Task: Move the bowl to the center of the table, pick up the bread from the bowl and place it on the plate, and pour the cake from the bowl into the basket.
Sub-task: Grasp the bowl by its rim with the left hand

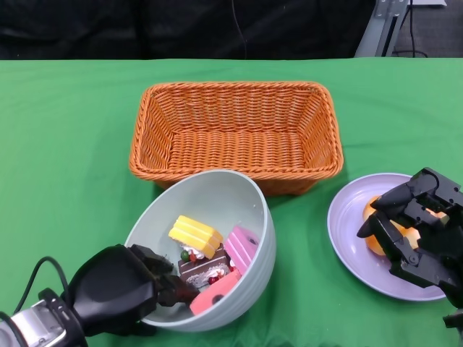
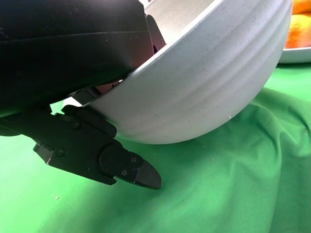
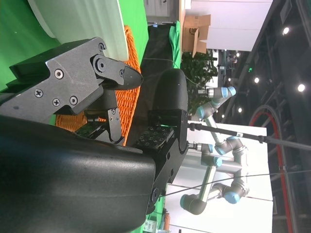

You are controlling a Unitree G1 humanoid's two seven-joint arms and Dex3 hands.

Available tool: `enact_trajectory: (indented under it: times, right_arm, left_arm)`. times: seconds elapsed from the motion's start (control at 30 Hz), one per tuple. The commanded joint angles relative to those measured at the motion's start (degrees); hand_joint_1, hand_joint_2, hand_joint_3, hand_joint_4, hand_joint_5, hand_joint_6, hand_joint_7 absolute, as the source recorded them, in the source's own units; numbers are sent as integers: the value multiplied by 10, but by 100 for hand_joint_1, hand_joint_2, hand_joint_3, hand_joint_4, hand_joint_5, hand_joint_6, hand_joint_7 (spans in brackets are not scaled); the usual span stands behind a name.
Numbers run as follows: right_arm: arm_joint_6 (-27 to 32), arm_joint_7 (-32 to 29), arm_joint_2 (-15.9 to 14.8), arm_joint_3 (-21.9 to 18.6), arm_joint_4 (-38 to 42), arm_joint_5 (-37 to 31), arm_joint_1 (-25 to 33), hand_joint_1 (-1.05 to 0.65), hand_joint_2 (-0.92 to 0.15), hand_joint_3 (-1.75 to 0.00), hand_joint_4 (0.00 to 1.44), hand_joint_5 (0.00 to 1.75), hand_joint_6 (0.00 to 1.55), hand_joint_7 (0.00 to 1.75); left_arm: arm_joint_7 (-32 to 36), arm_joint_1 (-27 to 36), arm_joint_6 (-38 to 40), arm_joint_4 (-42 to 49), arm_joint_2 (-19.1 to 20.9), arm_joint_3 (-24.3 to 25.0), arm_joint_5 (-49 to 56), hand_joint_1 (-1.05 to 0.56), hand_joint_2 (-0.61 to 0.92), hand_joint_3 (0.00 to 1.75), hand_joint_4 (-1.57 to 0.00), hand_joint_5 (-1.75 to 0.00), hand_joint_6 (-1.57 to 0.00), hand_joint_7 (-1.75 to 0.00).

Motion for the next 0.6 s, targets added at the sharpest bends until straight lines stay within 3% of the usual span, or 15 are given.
enact_trajectory:
  times: [0.03, 0.17, 0.27, 0.3, 0.37, 0.4, 0.43, 0.47, 0.5, 0.6]
  right_arm:
    - [-2, 1, -3, -8, 4, 5, 1, -1, -67, -75, 65, 144, 67, 114]
    - [-2, -2, -1, -7, 3, 1, 2, -1, -67, -75, 66, 143, 67, 113]
    - [-8, -5, 0, -7, 6, -6, 2, -1, -67, -75, 65, 144, 67, 114]
    - [-14, -7, 1, -7, 8, -11, 1, -1, -67, -75, 65, 143, 67, 114]
    - [-17, -13, 2, -8, 7, -18, 3, 0, -67, -74, 66, 142, 68, 113]
    - [-17, -14, 4, -7, 7, -18, 4, 0, -67, -74, 67, 141, 69, 113]
    - [-14, -16, 5, -7, 5, -17, 6, 1, -67, -74, 67, 141, 69, 113]
    - [-12, -17, 6, -7, 3, -16, 7, 1, -66, -75, 68, 140, 70, 113]
    - [-8, -18, 7, -6, 1, -15, 8, 1, -66, -76, 69, 140, 70, 112]
    - [-7, -22, 6, -4, -2, -21, 12, 0, -65, -78, 69, 139, 71, 112]
  left_arm:
    - [69, -15, -38, 33, 5, -12, 6, -30, 85, 1, -96, -5, -96, -5]
    - [166, -35, -63, 67, -1, -30, 28, -27, 81, 0, -119, -13, -114, -9]
    - [201, -41, -74, 77, -3, -37, 31, -26, 81, 0, -127, -23, -121, -9]
    - [209, -42, -77, 78, -3, -38, 31, -25, 81, 0, -114, -62, -126, -7]
    - [223, -42, -79, 77, -2, -40, 30, -24, 82, 0, -92, -113, -130, -6]
    - [232, -41, -77, 77, -3, -40, 31, -22, 83, 0, -87, -127, -131, -9]
    - [239, -41, -76, 76, -3, -40, 31, -21, 83, 0, -83, -137, -127, -22]
    - [243, -41, -75, 76, -3, -40, 31, -18, 85, 0, -80, -144, -112, -52]
    - [245, -42, -76, 77, -3, -40, 30, -17, 85, 0, -79, -146, -105, -65]
    - [250, -42, -77, 76, -2, -39, 27, -15, 85, 0, -77, -149, -98, -78]
